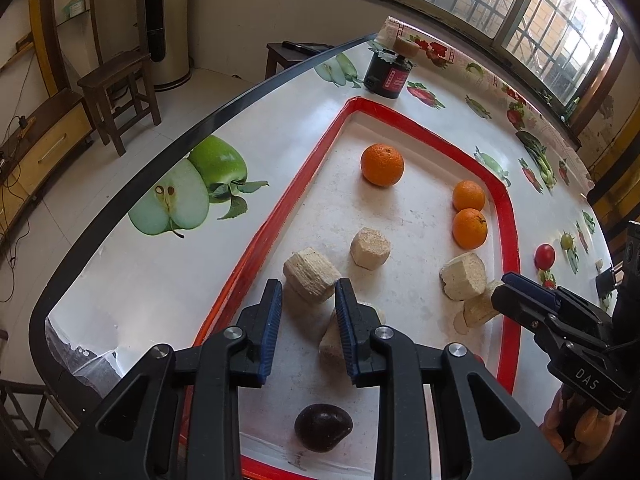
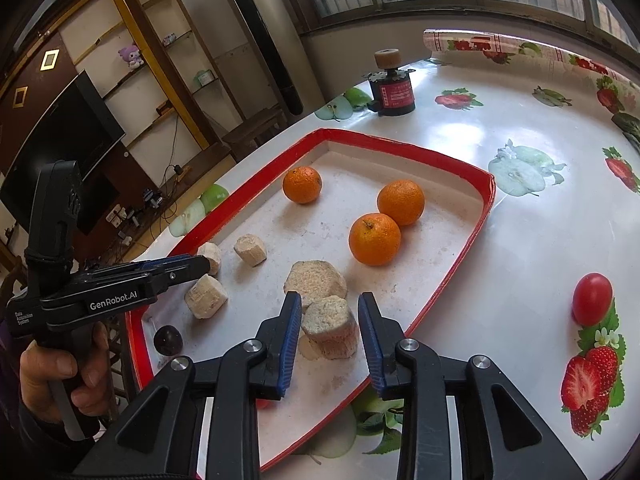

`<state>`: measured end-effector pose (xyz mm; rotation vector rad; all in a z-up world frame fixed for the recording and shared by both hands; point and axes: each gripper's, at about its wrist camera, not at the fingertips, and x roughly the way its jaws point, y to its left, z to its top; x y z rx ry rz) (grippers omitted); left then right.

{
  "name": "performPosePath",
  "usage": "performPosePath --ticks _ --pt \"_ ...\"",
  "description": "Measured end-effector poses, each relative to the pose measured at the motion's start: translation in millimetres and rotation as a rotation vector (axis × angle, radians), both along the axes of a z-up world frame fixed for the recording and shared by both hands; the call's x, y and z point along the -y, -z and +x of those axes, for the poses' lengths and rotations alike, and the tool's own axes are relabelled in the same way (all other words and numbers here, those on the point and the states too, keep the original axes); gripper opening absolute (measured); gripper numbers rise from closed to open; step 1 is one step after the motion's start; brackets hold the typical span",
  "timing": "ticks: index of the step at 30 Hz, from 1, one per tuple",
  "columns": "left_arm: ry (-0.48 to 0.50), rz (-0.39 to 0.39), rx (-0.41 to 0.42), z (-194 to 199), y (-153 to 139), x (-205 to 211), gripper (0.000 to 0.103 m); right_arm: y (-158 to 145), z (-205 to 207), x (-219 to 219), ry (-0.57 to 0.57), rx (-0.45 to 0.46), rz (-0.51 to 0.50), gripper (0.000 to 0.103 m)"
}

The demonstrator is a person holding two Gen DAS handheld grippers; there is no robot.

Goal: Organize fruits
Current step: 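Lower both held beige cylinders into the tray and open both grippers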

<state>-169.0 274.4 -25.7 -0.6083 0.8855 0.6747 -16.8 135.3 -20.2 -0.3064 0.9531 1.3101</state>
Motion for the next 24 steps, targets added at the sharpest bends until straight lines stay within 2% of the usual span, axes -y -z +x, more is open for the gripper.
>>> performPosePath --ticks 3,9,16,24 --pt "-0.003 0.004 0.003 -2.1 -3.2 2.9 0.025 -2.1 -2.5 3.2 -0.001 0.005 0.005 0.042" --pt "0.006 0.025 0.028 -3.2 -17.8 13.3 0.025 -15.7 -5.2 17.3 0.009 0.019 0.037 0.045" --pt "0.059 0.04 0.057 5.7 -30.9 38.1 0.025 -30.3 2.4 49.2 0.053 0.034 0.07 0.045" --pt "0.146 0.04 0.075 28.0 -39.2 73.1 0.025 -33.3 21.1 97.3 0.141 0.038 0.073 0.046"
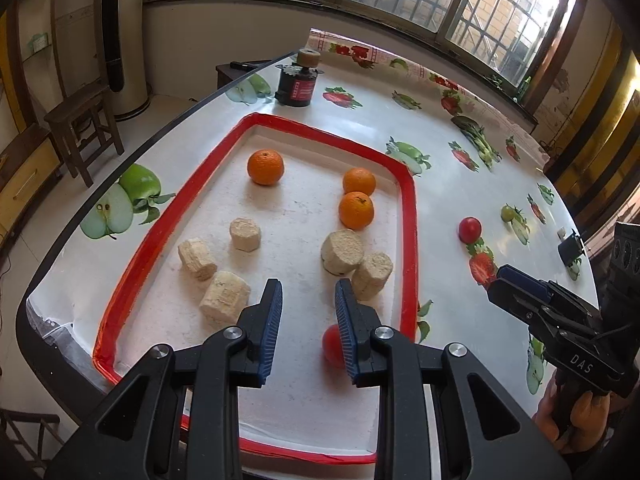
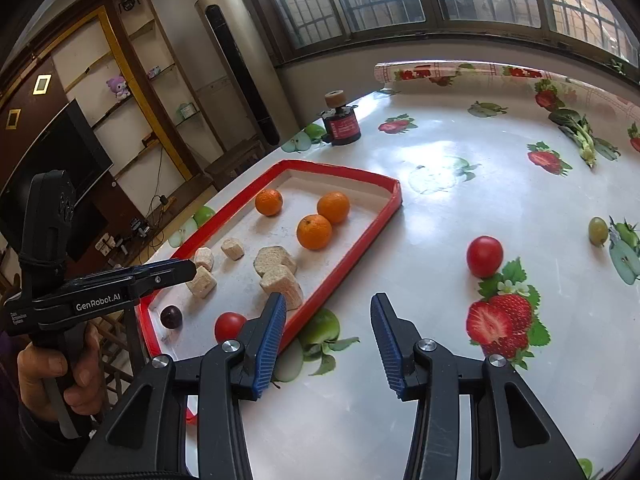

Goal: Organize fruits
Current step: 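Lower both held beige cylinders into the tray and open both grippers, then move the left gripper to the red tomato while the right gripper approaches the green fruit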

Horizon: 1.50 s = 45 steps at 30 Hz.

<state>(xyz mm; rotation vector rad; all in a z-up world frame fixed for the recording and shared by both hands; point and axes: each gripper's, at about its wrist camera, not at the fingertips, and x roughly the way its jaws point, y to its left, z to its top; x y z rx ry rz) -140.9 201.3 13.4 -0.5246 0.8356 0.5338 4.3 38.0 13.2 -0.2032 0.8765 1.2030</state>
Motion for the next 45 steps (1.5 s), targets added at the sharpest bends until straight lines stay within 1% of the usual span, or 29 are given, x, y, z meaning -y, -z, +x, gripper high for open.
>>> performPosePath --ticks 8,18,27,34,40,45 --pt "0.068 0.014 -0.006 16.4 -4.4 33.4 0.025 -3.5 18.1 44.6 0.08 0.009 0.005 0.046" --pt "0.131 0.013 -0.009 32.2 -7.0 60.2 0.025 -2.6 35.7 80.9 0.151 0.013 0.003 0.047" --pt "0.198 0.014 -0.02 54.6 -6.1 82.7 0.024 7.3 50.8 98.9 0.192 0.003 -0.023 0.047" --pt "0.244 0.006 -0.019 79.2 -5.6 97.3 0.024 10.6 64.9 110.0 0.224 -0.001 -0.033 0.047" --pt "0.291 -0.013 -0.026 106.8 -0.4 109.9 0.024 10.7 87.5 112.3 0.251 0.004 -0.047 0.047" --pt "0.311 -0.036 -0.042 130.7 7.9 112.0 0.024 11.4 110.8 107.2 0.261 0.01 -0.06 0.047"
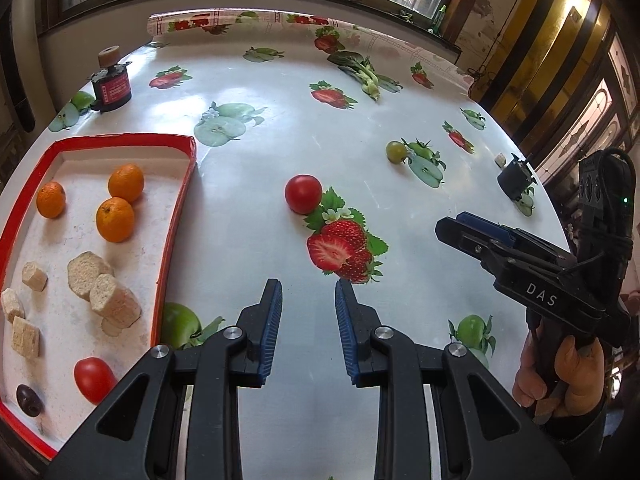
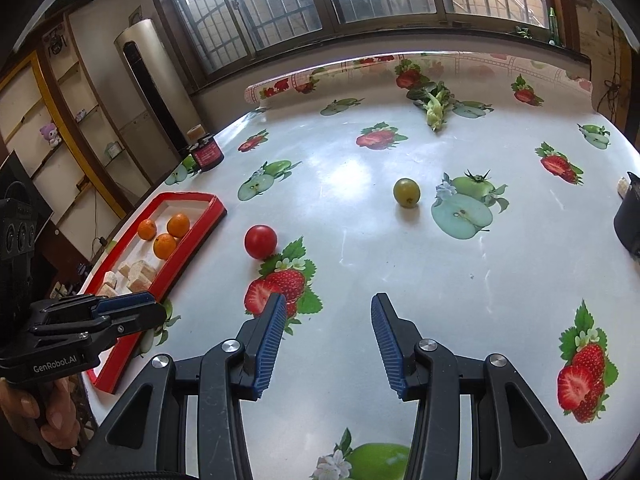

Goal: Organize fruits
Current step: 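Move the left gripper to the red tomato while the right gripper approaches the green fruit, then grasp the red tomato with the left gripper while the right gripper grasps the green fruit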

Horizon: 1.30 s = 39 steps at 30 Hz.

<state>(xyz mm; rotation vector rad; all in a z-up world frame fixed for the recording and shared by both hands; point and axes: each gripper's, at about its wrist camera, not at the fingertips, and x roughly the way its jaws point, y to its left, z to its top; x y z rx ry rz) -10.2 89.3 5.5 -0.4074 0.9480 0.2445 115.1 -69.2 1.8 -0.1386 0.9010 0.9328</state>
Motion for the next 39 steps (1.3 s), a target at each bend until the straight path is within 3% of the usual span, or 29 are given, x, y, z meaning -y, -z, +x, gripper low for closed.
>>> performPosePath --ticks 15,21,23,26,39 --pt "-0.024 -0.049 -0.039 72.5 29.1 -24.0 0.024 23.1 84.0 -45.6 0.032 0.013 -0.083 0.047" --pt "-0.038 -0.014 -0.02 83.7 35.6 -31.9 0.025 34.3 105.0 -67.2 0.032 0.02 -0.114 0.045" --pt "-0.035 -0.028 -0.008 83.9 35.9 -35.5 0.025 38.0 107.1 -71.3 0.047 0.053 -0.143 0.042" --pt "-0.036 -0.052 0.008 83.6 36.5 -41.0 0.025 38.3 109.7 -67.3 0.072 0.062 -0.144 0.027" --pt "-0.024 -0.036 0.051 46.5 18.7 -30.5 0.024 7.8 41.6 -45.2 -0.002 0.07 -0.051 0.026"
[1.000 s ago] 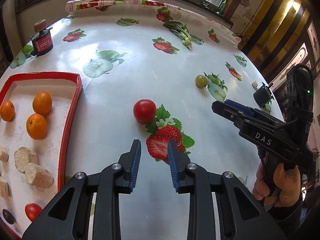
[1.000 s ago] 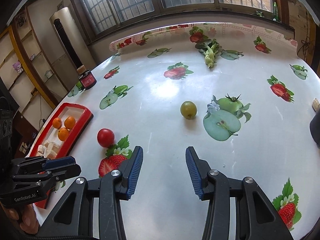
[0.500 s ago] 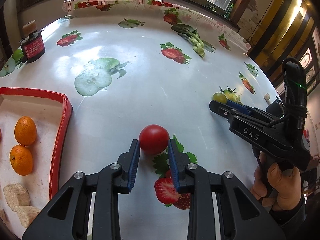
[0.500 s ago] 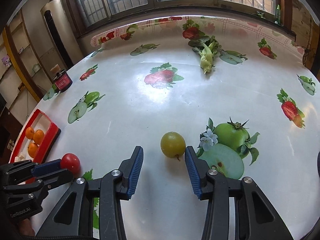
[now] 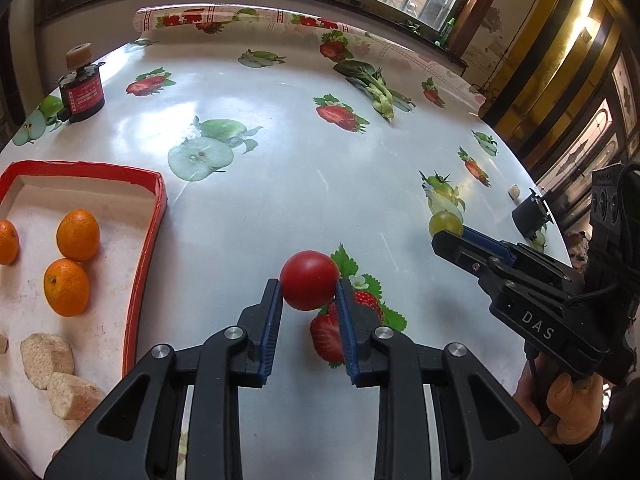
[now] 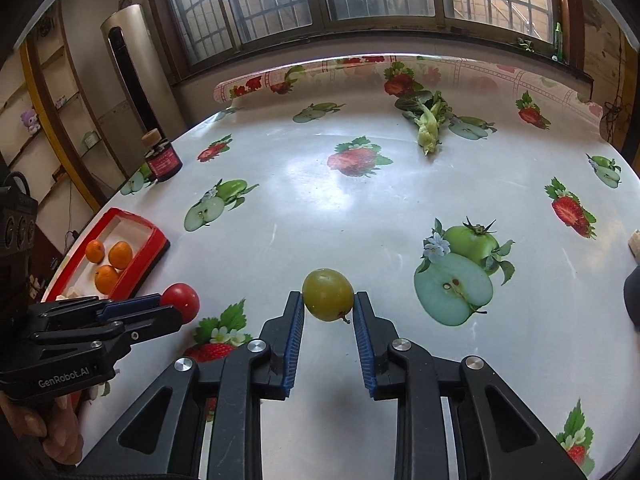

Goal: Organize fruits
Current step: 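Grasp the red tomato with the left gripper while the right gripper grasps the green fruit, then carry the tomato and green fruit in both grippers over the red tray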

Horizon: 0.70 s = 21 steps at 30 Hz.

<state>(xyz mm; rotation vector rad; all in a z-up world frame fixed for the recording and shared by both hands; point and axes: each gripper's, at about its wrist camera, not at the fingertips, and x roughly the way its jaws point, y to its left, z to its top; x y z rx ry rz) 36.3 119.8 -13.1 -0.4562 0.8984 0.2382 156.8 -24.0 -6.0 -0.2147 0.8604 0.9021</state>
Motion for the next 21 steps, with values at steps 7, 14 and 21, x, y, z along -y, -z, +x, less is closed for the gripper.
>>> performPosePath --ticks 7,14,21 --pt "-0.029 0.051 0.016 -38.9 -17.2 4.7 0.024 -15.5 -50.0 2.8 -0.057 0.002 0.052 0.026" --pt "-0.062 0.054 0.038 -68.9 -25.7 2.0 0.024 -19.2 -82.7 -4.2 -0.102 -0.011 0.075 0.026" --pt "-0.091 0.062 0.051 -91.0 -32.1 -1.8 0.024 -21.6 -103.6 -10.9 -0.131 -0.012 0.079 0.026"
